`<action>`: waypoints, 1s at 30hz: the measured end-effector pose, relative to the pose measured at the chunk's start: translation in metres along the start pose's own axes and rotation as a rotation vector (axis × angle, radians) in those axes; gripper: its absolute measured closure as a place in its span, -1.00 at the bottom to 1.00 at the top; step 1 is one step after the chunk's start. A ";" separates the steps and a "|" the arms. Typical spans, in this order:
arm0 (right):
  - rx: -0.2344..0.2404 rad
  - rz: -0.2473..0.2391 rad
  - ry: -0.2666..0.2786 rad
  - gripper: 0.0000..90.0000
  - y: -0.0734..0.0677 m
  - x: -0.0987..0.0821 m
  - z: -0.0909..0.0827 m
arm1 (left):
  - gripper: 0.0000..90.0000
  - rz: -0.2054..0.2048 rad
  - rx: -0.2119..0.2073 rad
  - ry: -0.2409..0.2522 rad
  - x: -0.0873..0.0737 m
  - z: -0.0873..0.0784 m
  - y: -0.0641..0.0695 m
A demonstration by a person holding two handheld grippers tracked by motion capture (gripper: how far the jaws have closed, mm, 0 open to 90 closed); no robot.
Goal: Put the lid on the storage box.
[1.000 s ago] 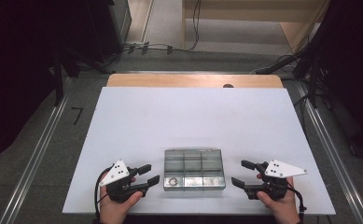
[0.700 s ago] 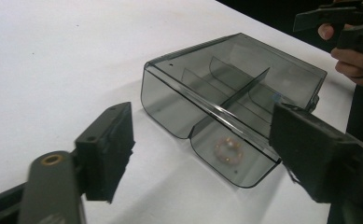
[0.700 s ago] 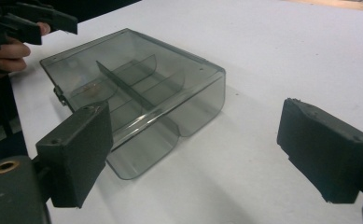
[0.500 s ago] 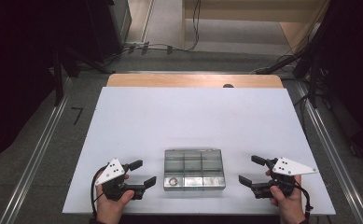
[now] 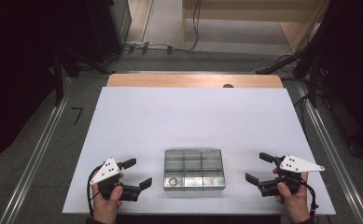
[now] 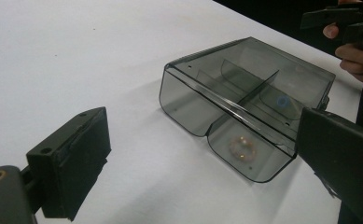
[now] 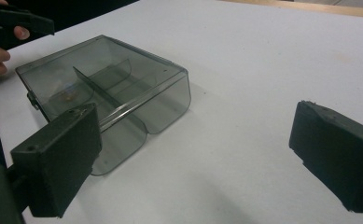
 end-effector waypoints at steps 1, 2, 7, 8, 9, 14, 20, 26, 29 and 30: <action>-0.003 0.001 -0.001 -0.98 0.001 0.000 0.000 | -0.93 0.000 0.001 -0.001 0.000 0.000 -0.001; -0.008 0.004 -0.004 -0.98 0.002 0.000 -0.001 | -0.93 0.001 0.004 -0.003 0.000 -0.001 -0.001; -0.021 0.003 -0.005 -1.00 0.007 0.000 -0.004 | -0.97 0.005 0.011 -0.005 -0.001 -0.003 -0.004; -0.024 0.004 -0.004 -1.00 0.009 0.000 -0.004 | -0.97 0.008 0.012 -0.006 -0.002 -0.004 -0.005; -0.027 0.007 -0.004 -1.00 0.010 0.000 -0.005 | -0.97 0.006 0.015 -0.007 -0.002 -0.005 -0.006; -0.048 0.016 0.006 -1.00 0.018 0.001 -0.011 | -0.97 0.004 0.023 -0.008 -0.004 -0.008 -0.011; -0.081 0.020 0.014 -1.00 0.027 0.000 -0.016 | -0.97 0.005 0.039 -0.011 -0.005 -0.011 -0.016; -0.095 0.024 0.019 -1.00 0.034 0.000 -0.019 | -0.97 0.011 0.056 -0.015 -0.007 -0.016 -0.022; -0.102 0.030 0.018 -1.00 0.037 -0.001 -0.020 | -0.97 0.011 0.066 -0.020 -0.008 -0.019 -0.025; -0.106 0.032 0.016 -1.00 0.038 -0.001 -0.021 | -0.97 0.012 0.071 -0.019 -0.008 -0.020 -0.026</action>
Point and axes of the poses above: each handheld gripper's, and its own axes: z roughly forward along the jaws, x roughly out of its top, y roughly to its right, the point moved 5 cm from there along z, roughly forward along the jaws, and after that the axes turned 10 degrees about z, right-handed, at the moved point
